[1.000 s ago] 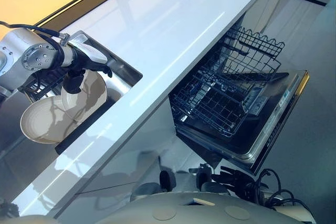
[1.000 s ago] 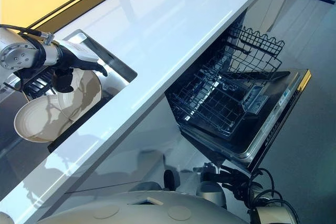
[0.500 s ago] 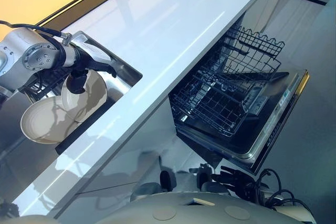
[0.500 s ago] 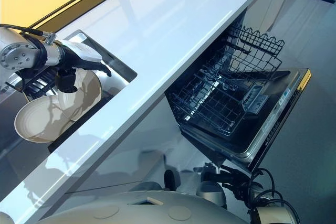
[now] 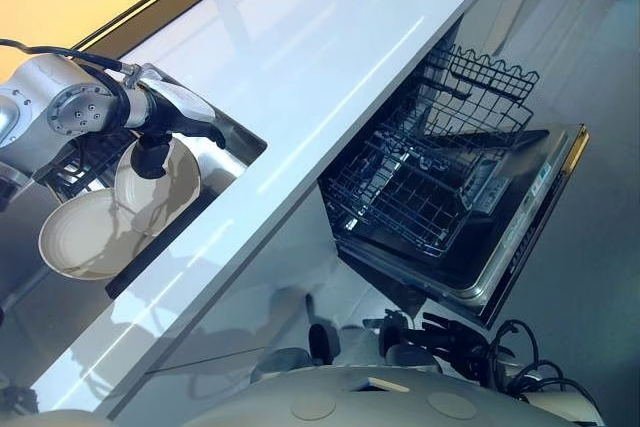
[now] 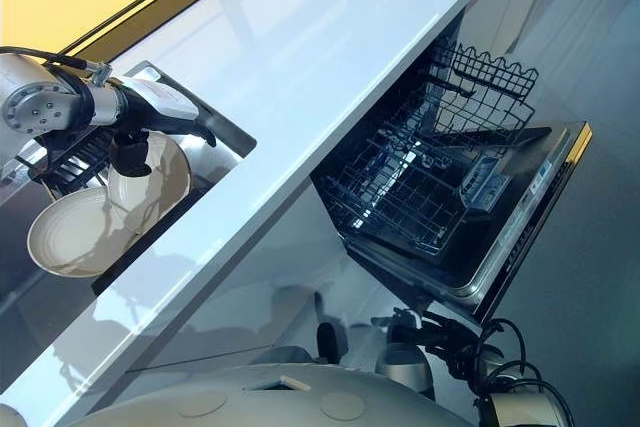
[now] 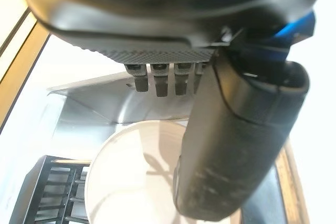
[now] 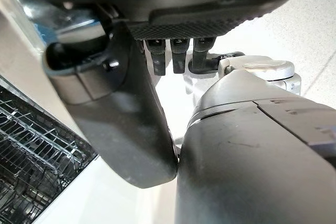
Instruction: Pick up plates and place into dishwasher.
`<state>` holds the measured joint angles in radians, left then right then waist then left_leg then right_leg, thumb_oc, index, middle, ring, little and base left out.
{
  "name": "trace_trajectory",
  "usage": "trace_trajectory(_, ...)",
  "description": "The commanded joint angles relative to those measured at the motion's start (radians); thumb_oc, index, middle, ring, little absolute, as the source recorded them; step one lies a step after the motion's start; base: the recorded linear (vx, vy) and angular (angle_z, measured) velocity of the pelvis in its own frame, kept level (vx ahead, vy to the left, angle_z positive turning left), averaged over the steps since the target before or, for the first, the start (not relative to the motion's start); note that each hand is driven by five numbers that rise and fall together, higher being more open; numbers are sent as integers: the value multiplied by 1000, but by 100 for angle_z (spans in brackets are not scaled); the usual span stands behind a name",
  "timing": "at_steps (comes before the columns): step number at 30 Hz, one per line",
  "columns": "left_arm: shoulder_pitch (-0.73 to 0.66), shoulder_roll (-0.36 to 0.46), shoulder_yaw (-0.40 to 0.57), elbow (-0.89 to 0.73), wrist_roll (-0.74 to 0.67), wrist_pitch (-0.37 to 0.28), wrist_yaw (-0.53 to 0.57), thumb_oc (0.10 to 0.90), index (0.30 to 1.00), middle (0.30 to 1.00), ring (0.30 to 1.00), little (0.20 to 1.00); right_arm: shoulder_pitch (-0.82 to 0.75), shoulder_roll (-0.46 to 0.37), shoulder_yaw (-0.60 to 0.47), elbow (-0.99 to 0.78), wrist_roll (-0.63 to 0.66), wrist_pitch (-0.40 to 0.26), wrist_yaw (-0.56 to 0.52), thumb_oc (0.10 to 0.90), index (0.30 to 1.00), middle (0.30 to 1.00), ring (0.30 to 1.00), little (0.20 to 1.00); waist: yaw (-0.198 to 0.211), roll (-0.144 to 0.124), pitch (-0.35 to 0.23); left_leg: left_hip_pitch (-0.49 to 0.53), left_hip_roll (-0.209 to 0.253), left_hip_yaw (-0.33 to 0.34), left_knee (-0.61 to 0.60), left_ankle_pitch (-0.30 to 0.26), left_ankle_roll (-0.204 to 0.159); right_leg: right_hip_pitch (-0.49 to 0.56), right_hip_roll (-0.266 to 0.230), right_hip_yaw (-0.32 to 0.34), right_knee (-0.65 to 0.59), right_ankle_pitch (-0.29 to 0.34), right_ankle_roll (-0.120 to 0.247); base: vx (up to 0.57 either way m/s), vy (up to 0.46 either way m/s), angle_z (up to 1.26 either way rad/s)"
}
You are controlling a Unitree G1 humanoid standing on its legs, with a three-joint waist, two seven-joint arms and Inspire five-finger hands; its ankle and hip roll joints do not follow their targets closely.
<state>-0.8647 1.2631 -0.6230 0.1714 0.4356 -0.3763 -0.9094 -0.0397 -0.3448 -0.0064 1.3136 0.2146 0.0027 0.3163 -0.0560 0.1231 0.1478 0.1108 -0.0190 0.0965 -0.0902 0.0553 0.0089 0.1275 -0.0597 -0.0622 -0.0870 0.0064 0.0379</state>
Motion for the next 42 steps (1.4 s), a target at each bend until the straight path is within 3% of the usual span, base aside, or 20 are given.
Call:
trace_trajectory(1, -116, 22, 103, 77, 40, 17, 18, 800, 900, 900, 900, 900, 32, -74, -19, 25, -10, -2, 20, 800, 900, 900, 900, 900, 2, 49, -11, 10, -73, -33, 43, -148, 57, -84, 5, -4, 112, -70, 70, 0, 0, 0)
trace_trajectory(26, -20, -22, 102, 242, 113, 29, 120, 800, 900, 900, 900, 900, 20, -94, -18, -6, -28, 2, 23, 800, 900, 900, 900, 900, -12, 46, 36, -25, -74, -27, 65, -142, 59, -117, 3, -2, 133, -69, 66, 2, 6, -3)
trace_trajectory(27, -16, -25, 105, 246, 115, 22, 124, 633, 756, 756, 756, 733, 20, -94, -18, -10, -31, 5, 22, 800, 900, 900, 900, 900, -12, 46, 37, -26, -74, -27, 66, -142, 59, -118, 2, -2, 135, -69, 66, 0, 0, 0)
trace_trajectory(28, -8, -32, 107, 246, 112, 25, 128, 317, 486, 486, 486, 417, 19, -93, -18, -9, -30, 3, 20, 800, 900, 900, 900, 900, -12, 45, 38, -26, -74, -27, 67, -142, 59, -118, 2, -3, 136, -69, 66, 0, 0, 0)
trace_trajectory(29, -5, -35, 108, 244, 114, 24, 134, 171, 361, 361, 361, 271, 19, -93, -17, -10, -30, 4, 21, 800, 900, 900, 900, 900, -12, 45, 40, -28, -75, -28, 69, -142, 59, -120, 2, -2, 137, -69, 66, 0, 0, 0)
trace_trajectory(30, -4, -37, 109, 245, 114, 21, 137, 100, 300, 300, 300, 200, 18, -93, -17, -11, -31, 5, 21, 800, 900, 900, 900, 900, -13, 44, 40, -29, -75, -28, 70, -142, 59, -121, 2, -2, 138, -69, 65, 0, 0, 0)
trace_trajectory(42, -12, -61, 108, 228, 160, 20, 168, 100, 300, 300, 300, 200, 9, -88, -12, -11, -30, 8, 21, 800, 900, 900, 900, 900, -11, 39, 41, -31, -75, -29, 68, -140, 58, -125, 4, -5, 140, -69, 64, -1, -1, 0)
